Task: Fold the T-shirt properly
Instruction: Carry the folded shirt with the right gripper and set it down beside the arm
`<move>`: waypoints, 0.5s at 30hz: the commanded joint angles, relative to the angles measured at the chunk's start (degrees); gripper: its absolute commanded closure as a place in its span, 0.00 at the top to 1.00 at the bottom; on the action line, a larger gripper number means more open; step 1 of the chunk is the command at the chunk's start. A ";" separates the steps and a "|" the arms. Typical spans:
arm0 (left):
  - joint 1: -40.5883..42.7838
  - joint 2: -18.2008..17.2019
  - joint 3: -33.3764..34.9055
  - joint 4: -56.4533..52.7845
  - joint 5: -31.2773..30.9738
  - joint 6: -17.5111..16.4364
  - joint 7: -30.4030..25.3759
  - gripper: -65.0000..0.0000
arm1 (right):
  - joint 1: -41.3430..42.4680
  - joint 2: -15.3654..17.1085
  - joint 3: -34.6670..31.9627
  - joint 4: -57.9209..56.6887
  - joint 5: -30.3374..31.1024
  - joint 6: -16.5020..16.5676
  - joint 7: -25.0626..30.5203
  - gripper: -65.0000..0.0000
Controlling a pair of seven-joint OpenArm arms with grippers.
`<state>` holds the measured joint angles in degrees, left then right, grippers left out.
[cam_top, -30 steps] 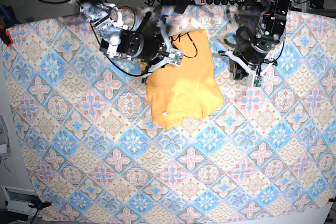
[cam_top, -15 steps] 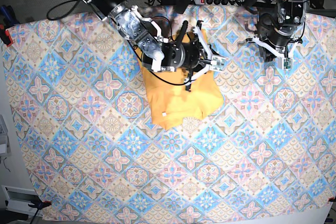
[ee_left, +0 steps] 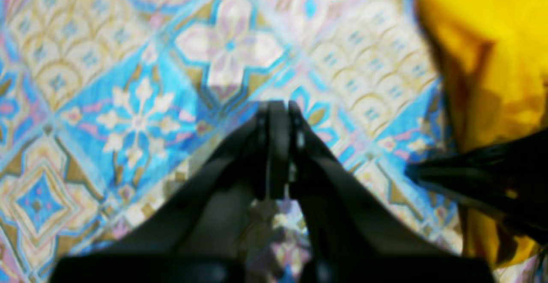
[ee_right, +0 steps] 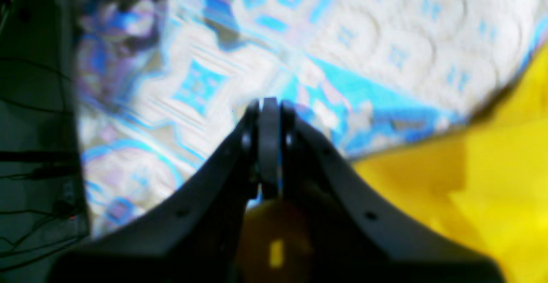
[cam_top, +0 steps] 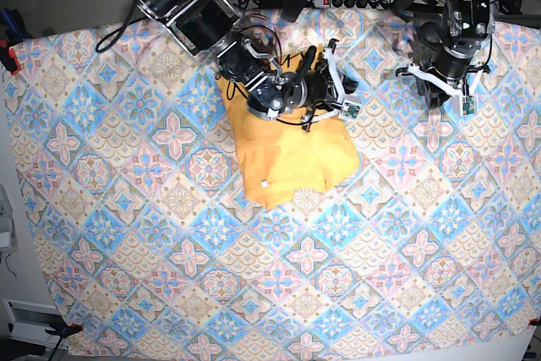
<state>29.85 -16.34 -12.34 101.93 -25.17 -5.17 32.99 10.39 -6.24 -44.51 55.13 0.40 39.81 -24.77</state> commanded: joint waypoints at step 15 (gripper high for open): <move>0.09 0.65 0.51 0.53 0.33 0.20 -0.86 0.00 | 3.98 7.69 14.40 -0.41 0.43 0.19 1.79 0.01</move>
<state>30.02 -15.25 -11.79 101.58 -24.95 -4.71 33.15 13.17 1.13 -30.28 54.04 1.56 40.49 -22.26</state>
